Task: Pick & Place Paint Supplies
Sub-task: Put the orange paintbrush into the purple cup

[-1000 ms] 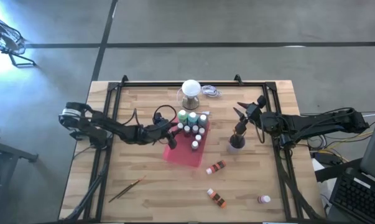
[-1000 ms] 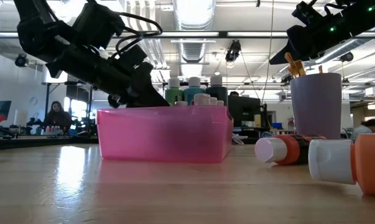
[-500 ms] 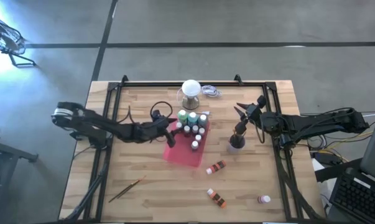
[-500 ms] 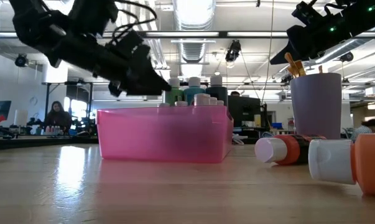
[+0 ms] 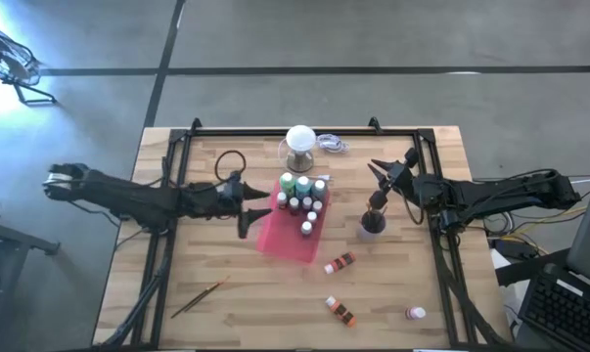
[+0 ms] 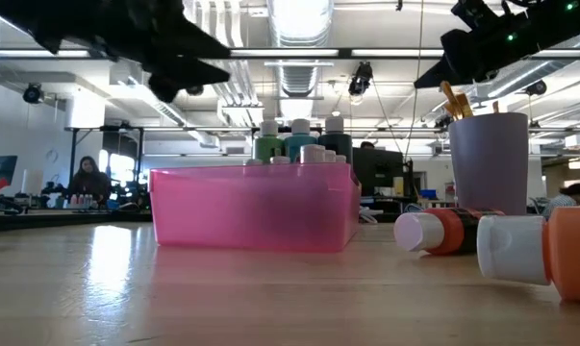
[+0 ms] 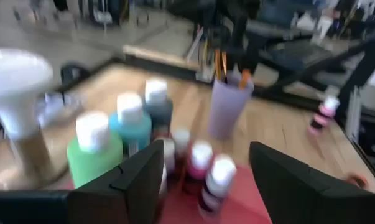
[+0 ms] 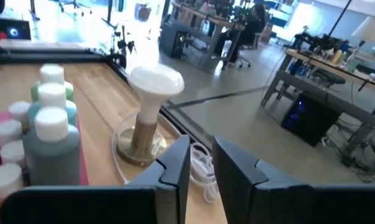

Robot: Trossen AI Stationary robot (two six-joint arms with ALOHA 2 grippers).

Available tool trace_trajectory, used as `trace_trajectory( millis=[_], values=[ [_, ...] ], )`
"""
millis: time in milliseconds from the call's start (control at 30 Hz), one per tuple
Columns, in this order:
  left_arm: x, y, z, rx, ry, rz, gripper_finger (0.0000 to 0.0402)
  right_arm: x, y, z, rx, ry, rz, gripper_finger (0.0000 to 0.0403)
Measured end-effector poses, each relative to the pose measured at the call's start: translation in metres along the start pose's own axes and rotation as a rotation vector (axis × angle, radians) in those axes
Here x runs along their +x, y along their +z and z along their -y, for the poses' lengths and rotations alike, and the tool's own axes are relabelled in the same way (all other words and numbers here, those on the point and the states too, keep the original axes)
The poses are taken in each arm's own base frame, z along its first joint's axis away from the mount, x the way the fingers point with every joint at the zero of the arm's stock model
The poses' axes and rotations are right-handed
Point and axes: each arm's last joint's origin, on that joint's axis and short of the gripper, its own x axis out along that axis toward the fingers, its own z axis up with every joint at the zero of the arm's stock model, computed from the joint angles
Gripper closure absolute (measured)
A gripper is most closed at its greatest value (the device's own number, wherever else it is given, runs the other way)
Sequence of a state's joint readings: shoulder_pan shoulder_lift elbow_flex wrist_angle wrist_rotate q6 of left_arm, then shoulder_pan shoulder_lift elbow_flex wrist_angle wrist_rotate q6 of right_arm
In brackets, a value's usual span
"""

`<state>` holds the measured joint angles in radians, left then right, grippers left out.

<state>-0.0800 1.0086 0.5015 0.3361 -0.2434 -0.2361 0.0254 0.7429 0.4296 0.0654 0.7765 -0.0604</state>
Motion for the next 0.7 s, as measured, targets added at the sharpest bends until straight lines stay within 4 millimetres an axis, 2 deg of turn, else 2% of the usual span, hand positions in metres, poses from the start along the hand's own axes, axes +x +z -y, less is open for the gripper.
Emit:
trace_trajectory(
  millis=[200, 433, 567, 700],
  values=[
    [-0.022, 0.001, 0.019, -0.070, 0.012, -0.217, 0.0180, -0.001, 0.011, 0.002, 0.008, 0.001, 0.023, 0.0324],
    [-0.033, 0.002, 0.072, -0.066, 0.109, -0.426, 0.0197, -0.001, 0.013, 0.002, 0.009, 0.000, 0.028, 0.0299],
    [-0.035, -0.010, 0.104, -0.133, 0.175, -0.576, 0.0202, -0.001, 0.013, 0.002, 0.010, 0.001, 0.029, 0.0289],
    [-0.033, -0.026, 0.119, -0.165, 0.330, -0.793, 0.0209, -0.001, 0.013, 0.002, 0.037, 0.005, 0.028, 0.0279]
  ],
)
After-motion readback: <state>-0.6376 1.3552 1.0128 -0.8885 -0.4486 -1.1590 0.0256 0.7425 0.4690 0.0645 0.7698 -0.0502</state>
